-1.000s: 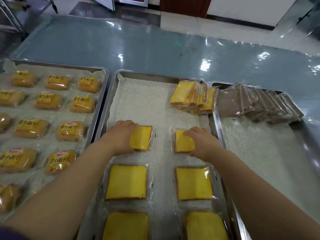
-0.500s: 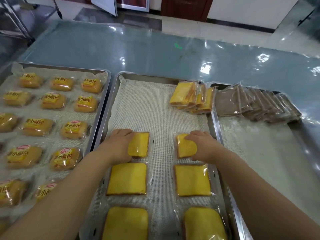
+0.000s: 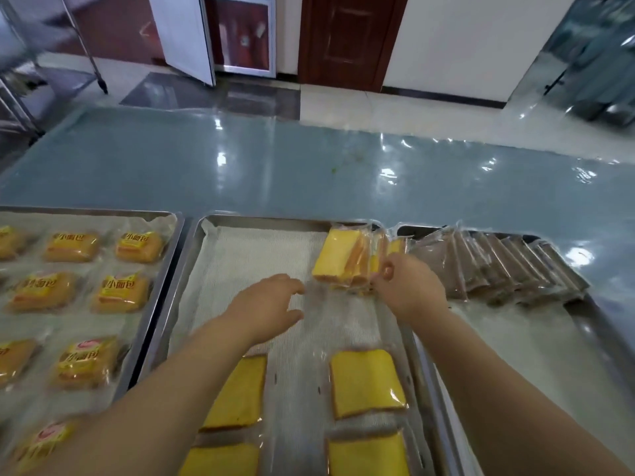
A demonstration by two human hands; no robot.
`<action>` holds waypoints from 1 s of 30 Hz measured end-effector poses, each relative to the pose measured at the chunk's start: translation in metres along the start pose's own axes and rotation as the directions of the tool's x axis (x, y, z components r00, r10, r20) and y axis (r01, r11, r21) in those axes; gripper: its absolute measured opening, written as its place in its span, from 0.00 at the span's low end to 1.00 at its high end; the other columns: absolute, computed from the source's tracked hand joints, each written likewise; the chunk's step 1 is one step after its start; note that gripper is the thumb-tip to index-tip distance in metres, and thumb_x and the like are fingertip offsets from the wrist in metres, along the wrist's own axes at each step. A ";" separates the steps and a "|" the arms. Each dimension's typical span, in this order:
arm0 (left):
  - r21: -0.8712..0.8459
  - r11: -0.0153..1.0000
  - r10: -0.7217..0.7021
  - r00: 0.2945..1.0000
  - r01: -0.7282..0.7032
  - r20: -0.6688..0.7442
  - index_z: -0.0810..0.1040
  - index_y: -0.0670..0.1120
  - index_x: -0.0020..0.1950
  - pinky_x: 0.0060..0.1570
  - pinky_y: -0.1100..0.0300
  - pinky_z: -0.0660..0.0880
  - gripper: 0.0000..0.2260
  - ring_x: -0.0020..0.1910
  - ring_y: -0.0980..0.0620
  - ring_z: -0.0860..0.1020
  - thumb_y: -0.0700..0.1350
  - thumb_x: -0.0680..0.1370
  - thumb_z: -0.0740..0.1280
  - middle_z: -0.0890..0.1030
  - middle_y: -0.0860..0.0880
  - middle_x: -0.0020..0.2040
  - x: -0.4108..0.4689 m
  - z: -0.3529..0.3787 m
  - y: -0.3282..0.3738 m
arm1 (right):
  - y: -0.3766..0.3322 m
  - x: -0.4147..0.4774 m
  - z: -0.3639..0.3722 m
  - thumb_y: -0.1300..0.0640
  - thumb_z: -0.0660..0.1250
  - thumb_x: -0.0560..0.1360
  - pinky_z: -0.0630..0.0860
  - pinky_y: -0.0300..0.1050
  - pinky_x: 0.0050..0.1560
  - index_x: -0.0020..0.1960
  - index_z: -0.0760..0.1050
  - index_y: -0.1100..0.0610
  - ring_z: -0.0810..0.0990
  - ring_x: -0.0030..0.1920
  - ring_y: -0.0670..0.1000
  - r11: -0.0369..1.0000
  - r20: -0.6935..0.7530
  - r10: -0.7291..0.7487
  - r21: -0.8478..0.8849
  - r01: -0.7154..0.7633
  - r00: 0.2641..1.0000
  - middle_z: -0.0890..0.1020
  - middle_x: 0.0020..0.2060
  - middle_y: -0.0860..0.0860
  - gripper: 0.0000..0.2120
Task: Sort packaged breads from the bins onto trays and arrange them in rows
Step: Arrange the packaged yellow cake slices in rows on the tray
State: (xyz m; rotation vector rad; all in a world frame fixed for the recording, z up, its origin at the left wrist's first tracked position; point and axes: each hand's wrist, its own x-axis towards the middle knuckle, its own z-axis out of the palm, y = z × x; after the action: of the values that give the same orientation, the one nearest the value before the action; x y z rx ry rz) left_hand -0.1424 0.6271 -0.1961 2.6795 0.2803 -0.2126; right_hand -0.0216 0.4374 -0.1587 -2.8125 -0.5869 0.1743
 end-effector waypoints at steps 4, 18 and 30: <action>-0.056 0.997 0.042 0.999 -0.043 -0.021 0.65 0.53 0.71 0.60 0.55 0.71 0.25 0.63 0.51 0.71 0.53 0.76 0.67 0.69 0.52 0.67 0.041 0.007 0.013 | -0.001 0.024 0.012 0.43 0.61 0.77 0.75 0.47 0.47 0.69 0.68 0.54 0.77 0.51 0.54 0.999 0.061 -0.008 -0.047 0.011 0.998 0.78 0.53 0.53 0.25; -0.092 0.990 0.084 0.969 -0.107 -0.231 0.71 0.55 0.68 0.50 0.58 0.73 0.16 0.57 0.53 0.74 0.49 0.82 0.56 0.72 0.55 0.64 0.060 0.029 0.010 | 0.003 0.029 0.026 0.49 0.64 0.77 0.77 0.51 0.51 0.46 0.81 0.49 0.75 0.46 0.50 0.988 0.073 0.028 0.152 -0.039 0.997 0.72 0.44 0.46 0.08; -0.317 0.948 -0.128 0.943 0.026 -0.307 0.83 0.41 0.53 0.56 0.73 0.64 0.12 0.54 0.51 0.77 0.30 0.74 0.66 0.79 0.49 0.57 -0.035 0.015 -0.070 | -0.024 -0.004 0.030 0.55 0.63 0.79 0.70 0.44 0.40 0.49 0.81 0.55 0.77 0.43 0.51 0.964 -0.172 -0.018 0.260 0.063 0.985 0.82 0.45 0.52 0.09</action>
State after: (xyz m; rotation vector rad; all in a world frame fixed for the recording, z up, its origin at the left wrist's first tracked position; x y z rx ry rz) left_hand -0.1942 0.6764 -0.2312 2.3815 0.4796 0.2365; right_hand -0.0390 0.4640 -0.1807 -2.5237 -0.5384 0.0051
